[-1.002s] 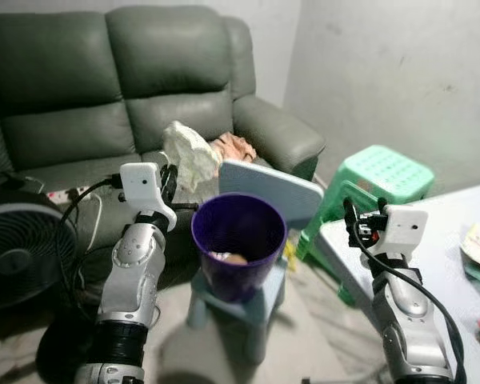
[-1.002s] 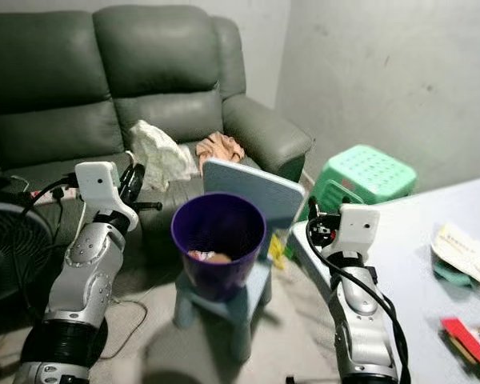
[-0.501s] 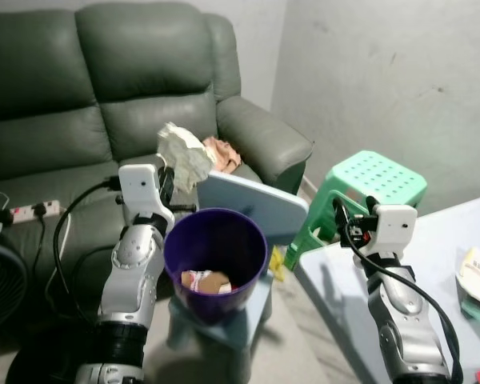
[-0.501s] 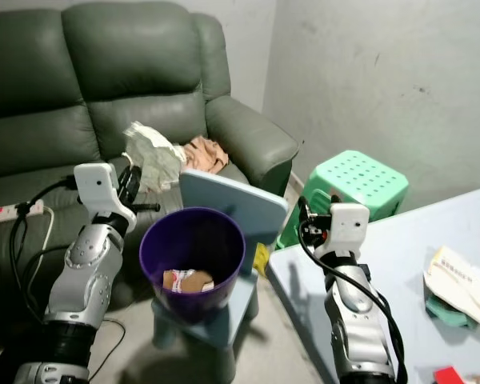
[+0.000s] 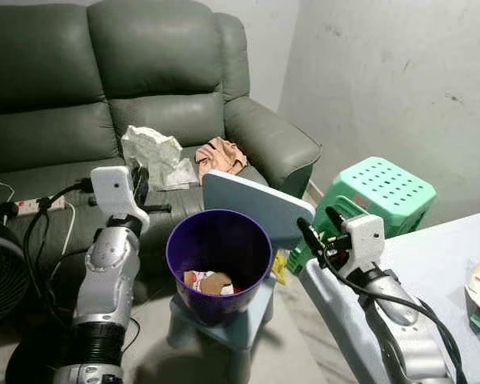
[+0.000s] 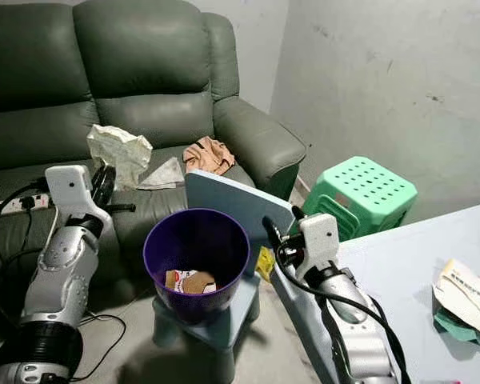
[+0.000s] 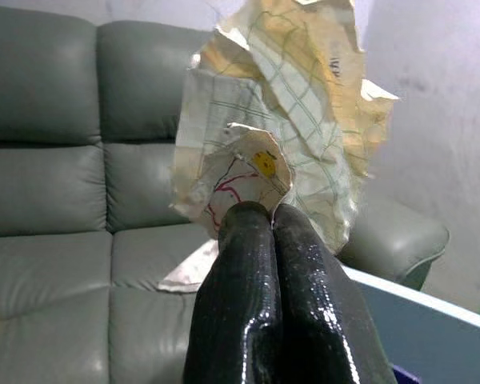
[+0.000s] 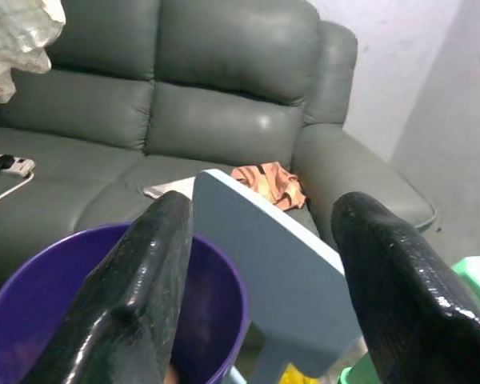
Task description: Picking trash to rubbish bin
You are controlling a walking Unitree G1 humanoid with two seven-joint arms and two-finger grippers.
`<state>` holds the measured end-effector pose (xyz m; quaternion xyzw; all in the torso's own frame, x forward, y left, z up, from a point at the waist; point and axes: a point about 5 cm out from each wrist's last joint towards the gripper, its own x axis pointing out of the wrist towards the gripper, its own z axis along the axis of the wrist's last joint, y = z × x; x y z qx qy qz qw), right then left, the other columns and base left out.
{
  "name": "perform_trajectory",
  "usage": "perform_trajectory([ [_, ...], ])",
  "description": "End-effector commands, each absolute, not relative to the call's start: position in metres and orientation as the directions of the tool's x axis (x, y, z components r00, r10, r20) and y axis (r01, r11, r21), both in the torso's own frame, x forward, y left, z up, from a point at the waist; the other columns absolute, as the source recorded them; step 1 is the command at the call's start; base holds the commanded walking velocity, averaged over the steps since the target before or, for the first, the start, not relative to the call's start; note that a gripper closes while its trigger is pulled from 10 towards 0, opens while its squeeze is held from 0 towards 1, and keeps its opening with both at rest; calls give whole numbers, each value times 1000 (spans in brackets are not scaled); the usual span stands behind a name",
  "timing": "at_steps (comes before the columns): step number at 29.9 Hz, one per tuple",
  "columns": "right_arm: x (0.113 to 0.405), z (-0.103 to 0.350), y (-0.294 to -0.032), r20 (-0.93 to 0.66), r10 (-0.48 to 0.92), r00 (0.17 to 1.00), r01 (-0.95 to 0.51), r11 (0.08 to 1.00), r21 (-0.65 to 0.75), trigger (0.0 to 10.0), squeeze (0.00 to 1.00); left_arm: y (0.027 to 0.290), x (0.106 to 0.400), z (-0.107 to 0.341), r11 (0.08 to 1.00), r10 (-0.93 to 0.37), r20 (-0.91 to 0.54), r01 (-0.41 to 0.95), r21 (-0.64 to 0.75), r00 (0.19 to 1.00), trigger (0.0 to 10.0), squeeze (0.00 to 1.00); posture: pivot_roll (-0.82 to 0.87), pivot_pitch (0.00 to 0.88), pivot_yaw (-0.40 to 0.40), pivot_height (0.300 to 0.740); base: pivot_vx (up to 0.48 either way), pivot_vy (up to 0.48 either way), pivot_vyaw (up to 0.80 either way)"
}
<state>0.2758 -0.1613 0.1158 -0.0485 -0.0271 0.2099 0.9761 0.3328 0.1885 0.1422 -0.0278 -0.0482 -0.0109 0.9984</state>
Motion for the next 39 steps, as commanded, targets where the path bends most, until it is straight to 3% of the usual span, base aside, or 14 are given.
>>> perform_trajectory([
  [1,274,121,-160,32,448,893,-442,889,-117,10000,0,190,336,143,998,-51,93,54,-25,994,10000,0,27,0,-71,740,0,0,0],
  [10,257,132,-164,4,544,839,-538,831,-144,10000,0,199,336,130,992,-122,32,120,37,992,10000,0,7,13,-81,740,0,0,0],
  [21,239,144,-172,-33,556,830,-556,821,-131,10000,0,205,347,136,968,-233,-3,232,92,972,10000,0,-12,141,-84,740,0,0,0],
  [39,201,175,-158,-58,686,725,-688,722,-67,10000,0,197,363,144,912,-379,-42,381,150,924,10000,0,-62,315,-126,740,0,0,0],
])
